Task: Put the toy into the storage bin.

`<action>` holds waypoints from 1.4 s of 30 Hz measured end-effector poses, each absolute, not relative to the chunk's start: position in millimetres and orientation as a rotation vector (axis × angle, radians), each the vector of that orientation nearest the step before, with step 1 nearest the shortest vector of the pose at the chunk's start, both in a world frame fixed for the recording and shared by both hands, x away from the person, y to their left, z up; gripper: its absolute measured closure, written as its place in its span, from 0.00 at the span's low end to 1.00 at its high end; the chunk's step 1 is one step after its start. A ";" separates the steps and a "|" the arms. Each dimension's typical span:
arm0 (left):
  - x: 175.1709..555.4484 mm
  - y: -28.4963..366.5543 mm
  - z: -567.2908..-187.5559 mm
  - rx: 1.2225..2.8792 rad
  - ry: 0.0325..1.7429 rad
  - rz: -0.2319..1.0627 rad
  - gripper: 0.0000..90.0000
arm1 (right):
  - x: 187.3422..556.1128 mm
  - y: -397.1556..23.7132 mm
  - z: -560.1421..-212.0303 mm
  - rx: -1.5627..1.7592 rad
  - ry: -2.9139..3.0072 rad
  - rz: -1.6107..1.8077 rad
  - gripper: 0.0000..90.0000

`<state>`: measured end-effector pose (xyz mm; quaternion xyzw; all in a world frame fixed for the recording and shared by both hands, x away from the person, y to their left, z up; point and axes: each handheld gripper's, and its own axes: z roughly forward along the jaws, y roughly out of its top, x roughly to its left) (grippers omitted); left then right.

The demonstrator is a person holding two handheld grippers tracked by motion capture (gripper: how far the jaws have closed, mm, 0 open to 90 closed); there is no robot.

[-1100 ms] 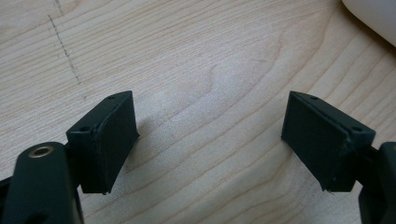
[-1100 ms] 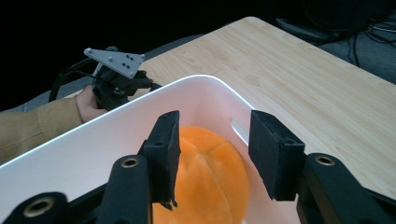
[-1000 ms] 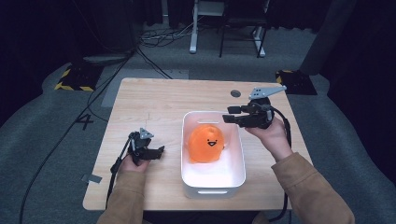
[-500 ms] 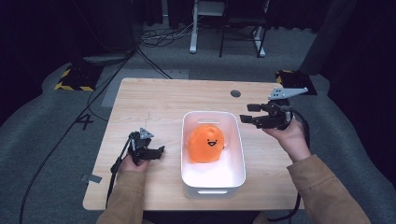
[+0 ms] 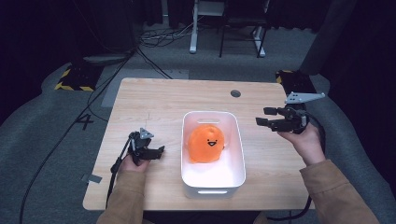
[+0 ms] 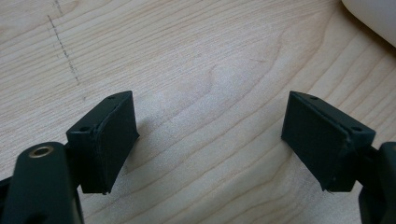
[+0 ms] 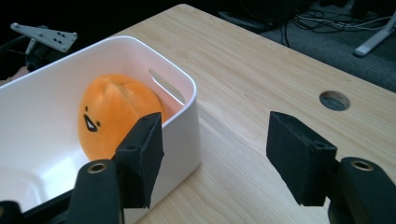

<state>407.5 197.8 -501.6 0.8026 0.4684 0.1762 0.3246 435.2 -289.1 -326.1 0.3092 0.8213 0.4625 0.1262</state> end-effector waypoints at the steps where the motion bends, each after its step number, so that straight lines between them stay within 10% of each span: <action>1: 407.5 197.8 -501.6 2.104 1.228 0.462 0.21 | 435.0 -291.8 -327.1 0.912 2.387 1.345 0.41; 42: 407.3 197.6 -501.6 2.104 1.231 0.463 0.21 | 418.1 -358.0 -441.7 1.179 2.401 1.176 0.43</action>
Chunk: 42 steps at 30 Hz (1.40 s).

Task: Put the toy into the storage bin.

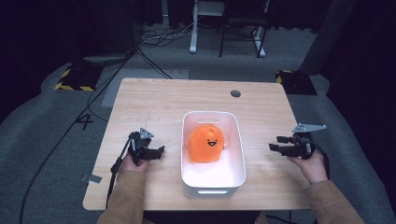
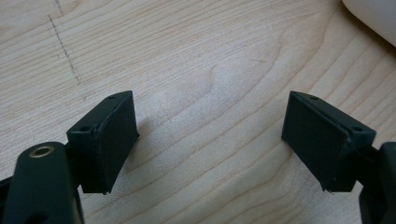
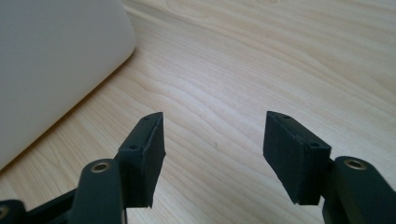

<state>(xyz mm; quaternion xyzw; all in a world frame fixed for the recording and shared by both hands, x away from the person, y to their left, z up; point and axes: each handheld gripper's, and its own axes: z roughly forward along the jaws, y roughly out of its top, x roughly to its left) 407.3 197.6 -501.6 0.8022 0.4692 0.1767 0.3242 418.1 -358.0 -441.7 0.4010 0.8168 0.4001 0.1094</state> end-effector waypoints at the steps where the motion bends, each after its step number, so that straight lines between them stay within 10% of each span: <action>1: 407.3 197.6 -501.6 2.104 1.231 0.463 0.21 | 417.3 -358.2 -444.9 1.176 2.401 1.177 0.43; 24: 407.2 197.6 -501.5 2.104 1.231 0.464 0.21 | 384.9 -342.7 -497.7 1.095 2.375 1.057 0.44; 42: 407.3 197.8 -501.6 2.104 1.228 0.462 0.21 | 385.6 -338.2 -503.6 1.177 2.279 0.997 0.16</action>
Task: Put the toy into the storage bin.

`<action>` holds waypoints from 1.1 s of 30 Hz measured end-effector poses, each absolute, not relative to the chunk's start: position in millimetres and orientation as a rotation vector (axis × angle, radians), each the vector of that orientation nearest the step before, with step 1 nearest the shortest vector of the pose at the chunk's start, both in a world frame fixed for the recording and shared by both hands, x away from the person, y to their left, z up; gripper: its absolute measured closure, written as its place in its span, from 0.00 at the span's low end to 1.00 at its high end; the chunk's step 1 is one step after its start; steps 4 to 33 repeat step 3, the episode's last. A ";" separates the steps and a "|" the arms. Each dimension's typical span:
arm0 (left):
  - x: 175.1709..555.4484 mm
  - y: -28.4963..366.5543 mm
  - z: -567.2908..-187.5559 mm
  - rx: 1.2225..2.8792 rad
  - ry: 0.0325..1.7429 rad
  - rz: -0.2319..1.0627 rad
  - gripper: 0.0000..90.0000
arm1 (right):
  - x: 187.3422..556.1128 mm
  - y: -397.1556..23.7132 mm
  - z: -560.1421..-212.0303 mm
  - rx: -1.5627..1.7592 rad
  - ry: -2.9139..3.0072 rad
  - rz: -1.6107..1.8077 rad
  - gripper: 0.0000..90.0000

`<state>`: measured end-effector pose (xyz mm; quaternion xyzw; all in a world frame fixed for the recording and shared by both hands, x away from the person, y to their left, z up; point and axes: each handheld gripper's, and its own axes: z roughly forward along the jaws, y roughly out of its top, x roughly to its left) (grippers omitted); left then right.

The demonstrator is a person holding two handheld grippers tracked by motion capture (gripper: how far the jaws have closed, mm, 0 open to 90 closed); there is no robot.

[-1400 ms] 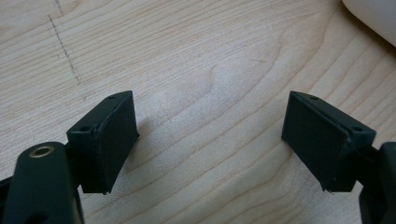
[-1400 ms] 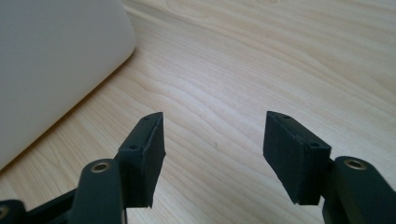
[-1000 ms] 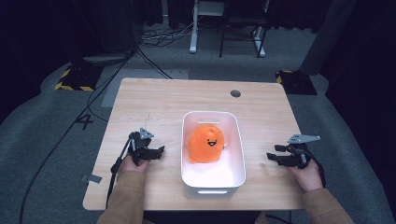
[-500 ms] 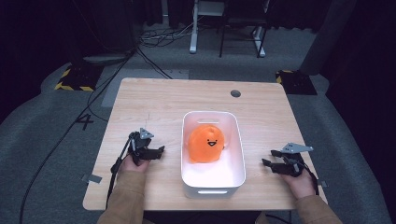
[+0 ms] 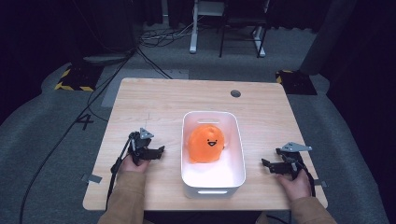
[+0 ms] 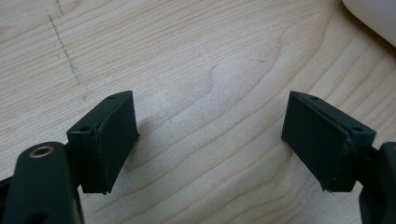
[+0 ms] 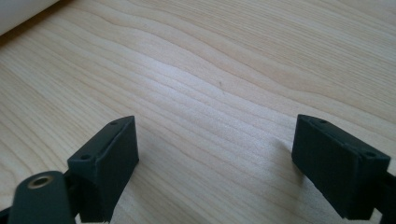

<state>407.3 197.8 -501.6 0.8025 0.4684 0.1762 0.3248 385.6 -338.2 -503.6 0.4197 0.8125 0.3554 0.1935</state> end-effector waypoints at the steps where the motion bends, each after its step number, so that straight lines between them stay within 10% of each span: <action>1: 407.2 198.0 -501.7 2.105 1.226 0.459 0.21 | 385.9 -338.4 -503.8 1.175 2.278 0.999 0.16; 33: 407.0 198.5 -501.9 2.104 1.223 0.464 0.21 | 385.9 -338.4 -503.6 1.179 2.278 0.996 0.16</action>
